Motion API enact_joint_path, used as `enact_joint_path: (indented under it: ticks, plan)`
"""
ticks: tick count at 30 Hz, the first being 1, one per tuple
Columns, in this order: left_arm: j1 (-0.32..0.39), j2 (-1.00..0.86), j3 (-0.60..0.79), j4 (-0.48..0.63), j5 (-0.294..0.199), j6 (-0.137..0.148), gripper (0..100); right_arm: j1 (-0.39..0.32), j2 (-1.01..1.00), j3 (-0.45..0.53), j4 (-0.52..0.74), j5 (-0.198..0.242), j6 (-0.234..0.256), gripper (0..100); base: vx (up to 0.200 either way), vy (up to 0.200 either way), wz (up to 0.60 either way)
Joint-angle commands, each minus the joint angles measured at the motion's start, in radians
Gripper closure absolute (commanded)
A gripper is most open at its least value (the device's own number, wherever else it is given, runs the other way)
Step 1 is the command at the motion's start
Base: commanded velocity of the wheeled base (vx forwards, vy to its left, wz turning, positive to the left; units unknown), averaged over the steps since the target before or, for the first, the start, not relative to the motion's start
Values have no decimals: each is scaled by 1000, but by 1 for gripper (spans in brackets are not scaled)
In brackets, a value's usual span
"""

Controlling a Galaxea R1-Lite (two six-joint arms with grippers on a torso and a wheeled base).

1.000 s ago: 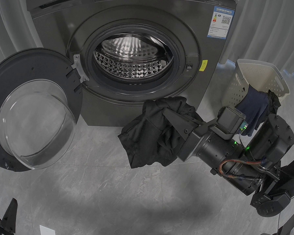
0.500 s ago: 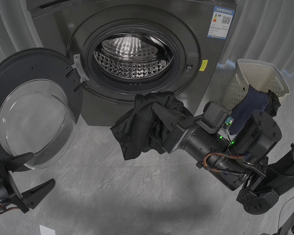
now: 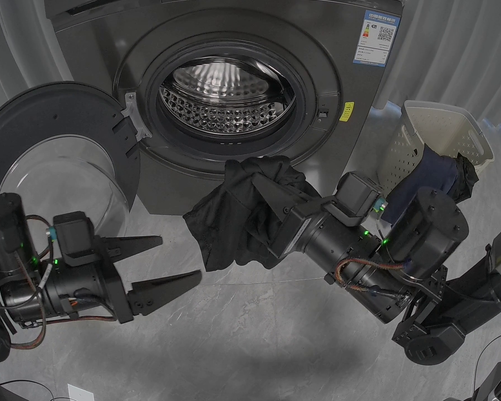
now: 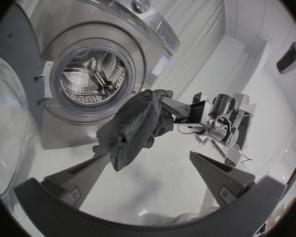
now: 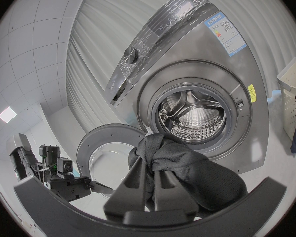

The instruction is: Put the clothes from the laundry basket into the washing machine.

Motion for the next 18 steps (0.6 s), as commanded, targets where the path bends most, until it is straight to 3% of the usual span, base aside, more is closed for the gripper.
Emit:
enact_joint_path:
  ticks: [1,7,18]
  plan:
    - [-43,118,-51,-10,-1,0,0,0,8,-2,-1,-2,1,100,0,0,0]
    - [-43,189,-94,-30,8,4,0,6,7,3,-1,-5,1,100,0,0,0]
    - [-34,353,-157,-184,17,6,0,17,-1,28,-15,-6,1,100,0,0,0]
